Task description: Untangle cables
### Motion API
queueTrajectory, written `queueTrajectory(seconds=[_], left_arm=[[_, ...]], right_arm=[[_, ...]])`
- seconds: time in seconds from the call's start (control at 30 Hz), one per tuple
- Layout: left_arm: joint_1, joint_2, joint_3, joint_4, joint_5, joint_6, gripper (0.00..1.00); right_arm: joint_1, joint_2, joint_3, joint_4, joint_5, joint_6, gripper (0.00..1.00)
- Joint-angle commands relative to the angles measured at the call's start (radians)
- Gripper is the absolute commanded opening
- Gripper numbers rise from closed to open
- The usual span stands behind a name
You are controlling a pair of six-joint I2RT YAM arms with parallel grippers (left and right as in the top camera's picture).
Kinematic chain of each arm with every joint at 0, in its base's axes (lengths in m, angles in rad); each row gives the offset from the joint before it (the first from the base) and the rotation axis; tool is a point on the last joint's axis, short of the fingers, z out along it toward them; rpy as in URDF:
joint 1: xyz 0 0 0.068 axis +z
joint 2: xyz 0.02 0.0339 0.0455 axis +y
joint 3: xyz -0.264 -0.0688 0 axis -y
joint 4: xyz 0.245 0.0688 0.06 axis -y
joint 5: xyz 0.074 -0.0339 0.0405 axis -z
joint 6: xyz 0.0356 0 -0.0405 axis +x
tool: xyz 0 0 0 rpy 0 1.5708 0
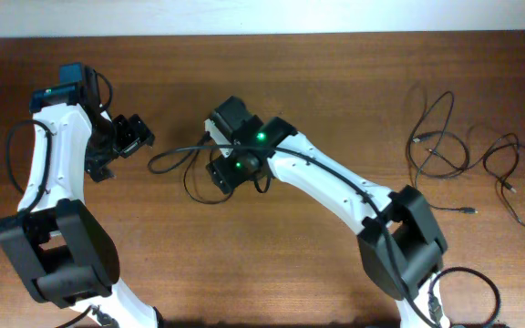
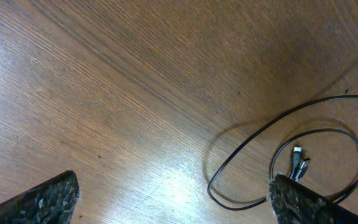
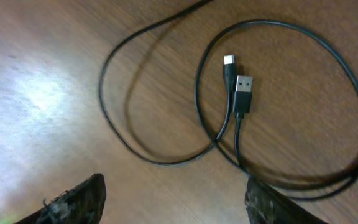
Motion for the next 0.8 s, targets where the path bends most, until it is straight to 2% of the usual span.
queueTrajectory(seconds=[0.0, 0.2, 0.43, 0.5, 0.57, 0.67, 0.7, 0.77], left_arm=[[0.005, 0.0, 0.006, -0.001, 0.01, 0.016, 0.99], [0.005, 0.0, 0.006, -0.001, 0.01, 0.016, 0.99], [0.005, 0.0, 0.006, -0.001, 0.01, 0.016, 0.99], [0.005, 0.0, 0.006, -0.001, 0.01, 0.016, 0.99], [0.005, 0.0, 0.006, 0.0, 0.01, 0.016, 0.99], [0.005, 0.0, 0.006, -0.001, 0.01, 0.016, 0.99], [0.005, 0.0, 0.006, -0.001, 0.01, 0.016, 0.99], [0.005, 0.0, 0.006, 0.0, 0.01, 0.016, 0.99]], right_arm=[[0.024, 0.061, -0.014, 0.041, 0.125, -0.008, 0.6], [0.027, 0.152, -0.014, 0.159, 0.168, -0.008, 0.6], [0.027, 0.206, -0.014, 0.192, 0.201, -0.011, 0.61], [0.028, 0.229, -0.017, 0.175, 0.196, -0.011, 0.57], [0.029, 0.242, -0.045, 0.16, 0.196, -0.011, 0.49], [0.029, 0.245, -0.109, 0.129, 0.196, -0.011, 0.21], [0.029, 0.245, -0.13, 0.116, 0.196, -0.011, 0.08], [0.029, 0.244, -0.129, 0.116, 0.196, -0.011, 0.04]])
